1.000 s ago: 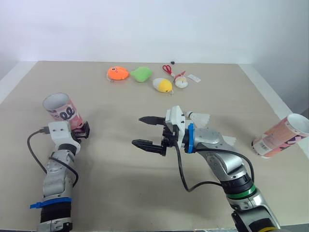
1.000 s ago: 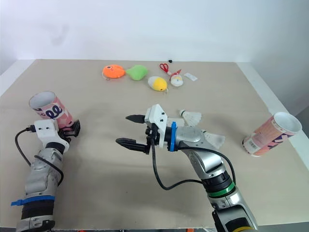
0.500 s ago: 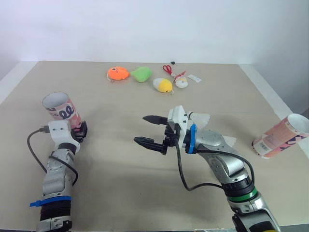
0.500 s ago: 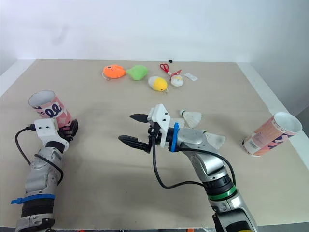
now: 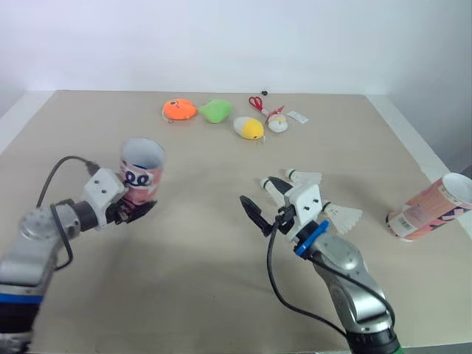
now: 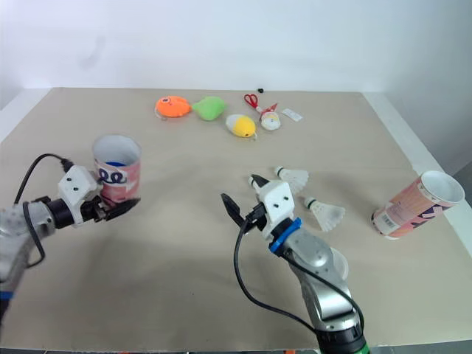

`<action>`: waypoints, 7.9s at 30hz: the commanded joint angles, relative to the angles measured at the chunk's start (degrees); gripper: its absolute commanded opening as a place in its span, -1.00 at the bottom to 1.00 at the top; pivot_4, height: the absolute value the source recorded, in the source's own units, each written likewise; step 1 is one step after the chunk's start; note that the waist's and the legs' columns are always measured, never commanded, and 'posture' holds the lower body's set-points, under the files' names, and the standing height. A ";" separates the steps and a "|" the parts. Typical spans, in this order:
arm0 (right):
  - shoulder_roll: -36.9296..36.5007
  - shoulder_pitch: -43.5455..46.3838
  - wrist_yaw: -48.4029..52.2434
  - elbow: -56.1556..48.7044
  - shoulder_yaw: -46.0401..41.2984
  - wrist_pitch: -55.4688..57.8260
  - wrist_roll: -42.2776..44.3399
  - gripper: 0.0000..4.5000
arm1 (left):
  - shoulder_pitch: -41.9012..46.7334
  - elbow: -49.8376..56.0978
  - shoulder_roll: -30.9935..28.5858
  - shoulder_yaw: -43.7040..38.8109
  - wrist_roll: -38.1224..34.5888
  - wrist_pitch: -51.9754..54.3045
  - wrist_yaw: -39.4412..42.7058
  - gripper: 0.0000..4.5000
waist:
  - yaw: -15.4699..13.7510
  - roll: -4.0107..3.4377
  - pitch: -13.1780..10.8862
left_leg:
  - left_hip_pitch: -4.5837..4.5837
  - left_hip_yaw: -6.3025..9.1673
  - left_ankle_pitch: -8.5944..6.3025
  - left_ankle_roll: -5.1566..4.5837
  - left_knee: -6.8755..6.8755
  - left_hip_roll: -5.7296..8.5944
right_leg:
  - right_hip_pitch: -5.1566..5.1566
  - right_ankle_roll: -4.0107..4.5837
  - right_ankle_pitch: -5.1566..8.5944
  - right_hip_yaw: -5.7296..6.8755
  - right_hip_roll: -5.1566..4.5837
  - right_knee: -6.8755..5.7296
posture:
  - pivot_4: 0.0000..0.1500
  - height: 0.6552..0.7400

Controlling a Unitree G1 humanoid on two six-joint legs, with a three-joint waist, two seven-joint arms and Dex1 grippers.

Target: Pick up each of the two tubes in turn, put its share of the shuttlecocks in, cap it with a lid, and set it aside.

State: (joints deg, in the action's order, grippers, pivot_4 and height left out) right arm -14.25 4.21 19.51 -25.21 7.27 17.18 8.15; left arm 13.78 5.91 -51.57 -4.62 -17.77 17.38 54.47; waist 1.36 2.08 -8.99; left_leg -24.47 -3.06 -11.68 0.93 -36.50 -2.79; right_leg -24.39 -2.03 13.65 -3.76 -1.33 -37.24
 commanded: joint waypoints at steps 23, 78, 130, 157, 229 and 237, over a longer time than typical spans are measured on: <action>8.69 2.69 -7.62 8.45 -3.98 2.73 0.02 0.58 | 18.68 -2.43 -7.62 24.65 14.89 3.67 28.81 0.47 | 0.16 0.00 -0.02 | -0.08 0.16 0.01 -0.04 -0.05 -0.20 | -0.09 -0.34 0.12 -0.02 0.39 -0.19 | 1.00 1.00; -3.09 -13.63 -8.64 -14.67 -13.45 -0.37 -1.77 0.98 | 19.35 -1.60 -2.28 23.08 17.63 9.22 23.95 0.47 | -0.20 -0.33 0.19 | 0.13 0.19 0.04 -0.12 -0.77 -0.13 | 0.15 -0.18 0.37 -0.13 0.37 -0.95 | 1.00 1.00; -10.87 3.12 12.67 -17.10 -10.55 16.02 22.10 -0.98 | 16.48 0.20 -1.98 22.29 18.25 10.49 22.64 0.47 | -0.03 -0.62 0.17 | 0.27 0.19 0.07 -0.28 -0.79 0.04 | 0.31 -0.30 0.31 -0.17 0.16 -0.92 | 1.00 1.00; -6.89 14.37 15.08 -8.01 2.91 17.51 18.46 0.83 | 17.08 0.48 -2.34 22.43 18.15 11.15 23.46 0.47 | -0.11 -0.50 0.22 | 0.16 0.13 -0.02 -0.42 -0.82 0.08 | 0.25 -0.36 0.39 -0.20 0.14 -0.91 | 1.00 1.00; -12.26 31.51 25.78 -2.80 6.84 21.28 22.61 0.30 | 16.36 1.73 -2.37 22.28 18.03 12.67 22.40 0.47 | -0.06 -0.68 0.10 | 0.16 0.11 -0.04 -0.44 -0.80 0.03 | 0.19 -0.31 0.38 -0.27 0.23 -0.91 | 1.00 1.00; -14.52 41.56 31.45 9.16 8.93 18.94 17.64 -0.01 | 16.59 1.26 -2.20 22.22 18.12 12.55 22.18 0.47 | -0.06 -0.69 0.10 | 0.16 0.10 -0.04 -0.45 -0.82 0.03 | 0.18 -0.29 0.35 -0.26 0.23 -0.91 | 1.00 1.00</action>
State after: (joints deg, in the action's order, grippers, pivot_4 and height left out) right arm -28.76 44.25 49.10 -17.17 15.36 37.51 26.90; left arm 30.96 7.56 -54.17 15.94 0.01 29.26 76.72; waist 1.30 1.40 -8.89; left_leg -24.31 -2.97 -11.72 0.48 -37.31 -2.76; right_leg -24.21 -2.31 14.01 -4.02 -1.09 -38.15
